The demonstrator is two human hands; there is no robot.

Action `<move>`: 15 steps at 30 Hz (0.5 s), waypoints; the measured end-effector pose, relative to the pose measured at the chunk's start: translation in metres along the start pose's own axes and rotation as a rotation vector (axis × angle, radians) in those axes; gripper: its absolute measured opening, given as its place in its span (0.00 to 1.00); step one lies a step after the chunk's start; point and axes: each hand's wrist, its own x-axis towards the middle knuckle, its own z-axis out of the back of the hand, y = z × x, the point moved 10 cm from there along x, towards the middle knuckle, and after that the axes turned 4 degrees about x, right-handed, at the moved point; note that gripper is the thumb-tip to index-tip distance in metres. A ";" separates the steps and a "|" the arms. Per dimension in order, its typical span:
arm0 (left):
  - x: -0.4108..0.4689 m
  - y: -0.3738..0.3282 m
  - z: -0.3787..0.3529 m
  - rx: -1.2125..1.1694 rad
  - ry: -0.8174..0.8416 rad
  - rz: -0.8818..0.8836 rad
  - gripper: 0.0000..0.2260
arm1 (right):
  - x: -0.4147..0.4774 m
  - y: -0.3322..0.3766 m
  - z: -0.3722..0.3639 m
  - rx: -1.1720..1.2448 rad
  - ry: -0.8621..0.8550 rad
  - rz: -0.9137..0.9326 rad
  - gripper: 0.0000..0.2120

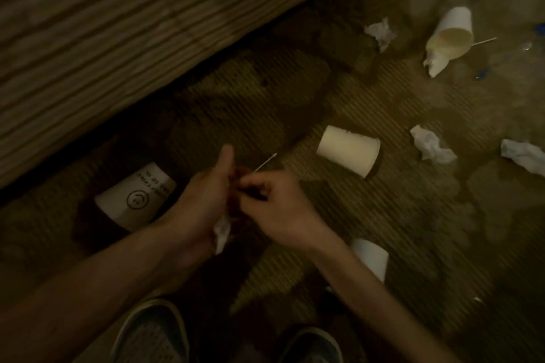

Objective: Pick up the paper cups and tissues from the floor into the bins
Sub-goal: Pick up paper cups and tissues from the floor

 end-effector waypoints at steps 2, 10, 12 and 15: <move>0.000 0.012 0.016 0.104 -0.109 0.003 0.23 | -0.001 -0.010 0.000 0.108 0.056 -0.066 0.07; 0.002 0.029 0.023 0.046 -0.059 0.156 0.21 | 0.034 -0.018 0.045 -0.782 -0.201 0.116 0.15; 0.001 0.031 0.019 0.025 -0.018 0.182 0.22 | 0.040 -0.025 0.045 -0.848 -0.212 0.140 0.14; 0.000 0.035 0.015 0.002 0.036 0.188 0.24 | 0.038 -0.026 0.047 -0.934 -0.258 0.183 0.10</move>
